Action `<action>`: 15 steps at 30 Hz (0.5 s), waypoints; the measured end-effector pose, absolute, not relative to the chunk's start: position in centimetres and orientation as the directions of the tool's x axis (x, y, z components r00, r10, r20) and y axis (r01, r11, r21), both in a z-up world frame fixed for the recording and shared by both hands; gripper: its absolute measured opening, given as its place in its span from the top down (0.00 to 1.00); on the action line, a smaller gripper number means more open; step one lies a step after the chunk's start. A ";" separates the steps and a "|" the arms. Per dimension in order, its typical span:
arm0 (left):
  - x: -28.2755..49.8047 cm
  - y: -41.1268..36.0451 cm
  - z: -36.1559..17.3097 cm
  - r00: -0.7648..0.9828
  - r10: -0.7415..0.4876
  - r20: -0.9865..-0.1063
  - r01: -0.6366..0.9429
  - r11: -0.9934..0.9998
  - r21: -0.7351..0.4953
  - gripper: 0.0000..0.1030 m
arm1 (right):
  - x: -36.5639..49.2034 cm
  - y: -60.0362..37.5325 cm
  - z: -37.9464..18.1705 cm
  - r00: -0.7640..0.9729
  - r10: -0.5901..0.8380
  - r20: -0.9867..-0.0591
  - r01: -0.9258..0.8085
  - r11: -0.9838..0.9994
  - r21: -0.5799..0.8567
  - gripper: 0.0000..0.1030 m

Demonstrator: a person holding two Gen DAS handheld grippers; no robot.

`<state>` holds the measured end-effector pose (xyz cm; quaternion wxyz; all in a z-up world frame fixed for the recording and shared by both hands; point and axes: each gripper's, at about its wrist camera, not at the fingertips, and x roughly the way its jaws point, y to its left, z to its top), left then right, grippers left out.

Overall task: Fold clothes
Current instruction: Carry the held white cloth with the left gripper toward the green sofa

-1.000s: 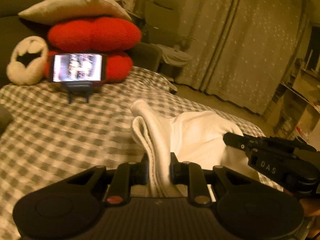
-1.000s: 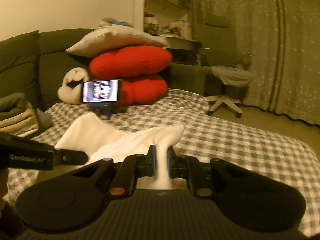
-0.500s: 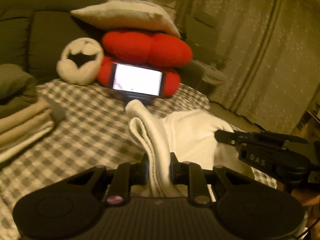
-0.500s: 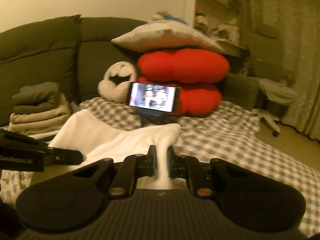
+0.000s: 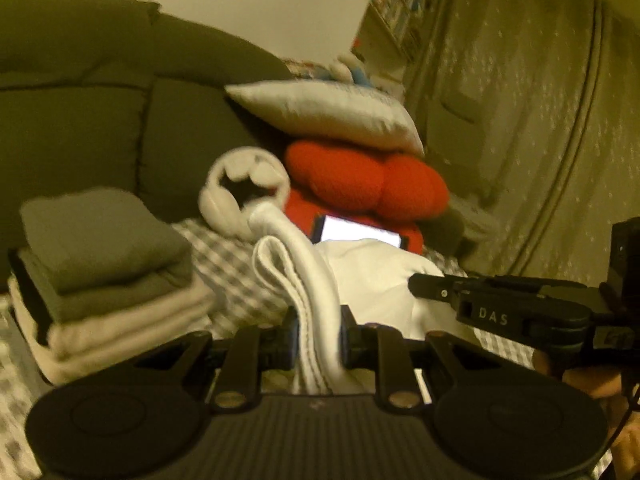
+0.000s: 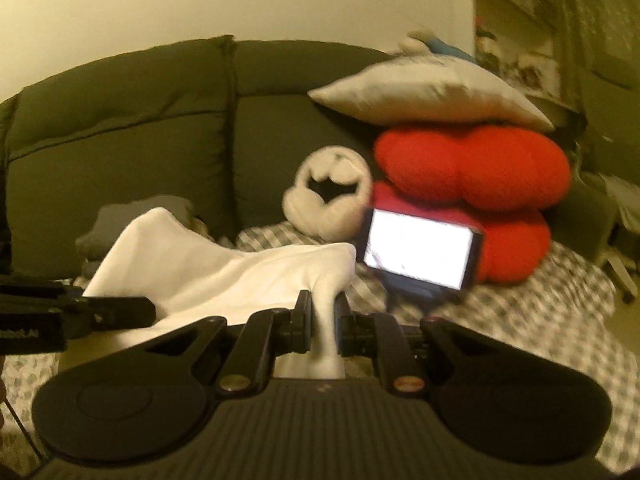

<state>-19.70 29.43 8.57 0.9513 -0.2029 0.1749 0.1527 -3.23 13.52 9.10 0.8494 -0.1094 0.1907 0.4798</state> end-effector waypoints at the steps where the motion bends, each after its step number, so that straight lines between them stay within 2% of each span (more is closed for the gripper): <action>1: -20.0 30.0 8.9 0.893 0.232 -0.385 -0.369 0.867 -0.335 0.81 | -3.2 14.3 9.7 0.452 0.785 -0.424 -0.869 0.495 -0.010 0.88; 9: -22.5 35.2 11.8 0.888 0.341 -0.310 -0.443 0.815 -0.374 0.81 | -3.1 21.6 14.3 0.330 0.861 -0.386 -0.942 0.329 -0.072 0.88; 15: -23.4 39.9 12.2 0.852 0.428 -0.303 -0.522 0.744 -0.416 0.81 | -3.1 28.6 15.9 0.245 0.896 -0.369 -0.969 0.235 -0.072 0.88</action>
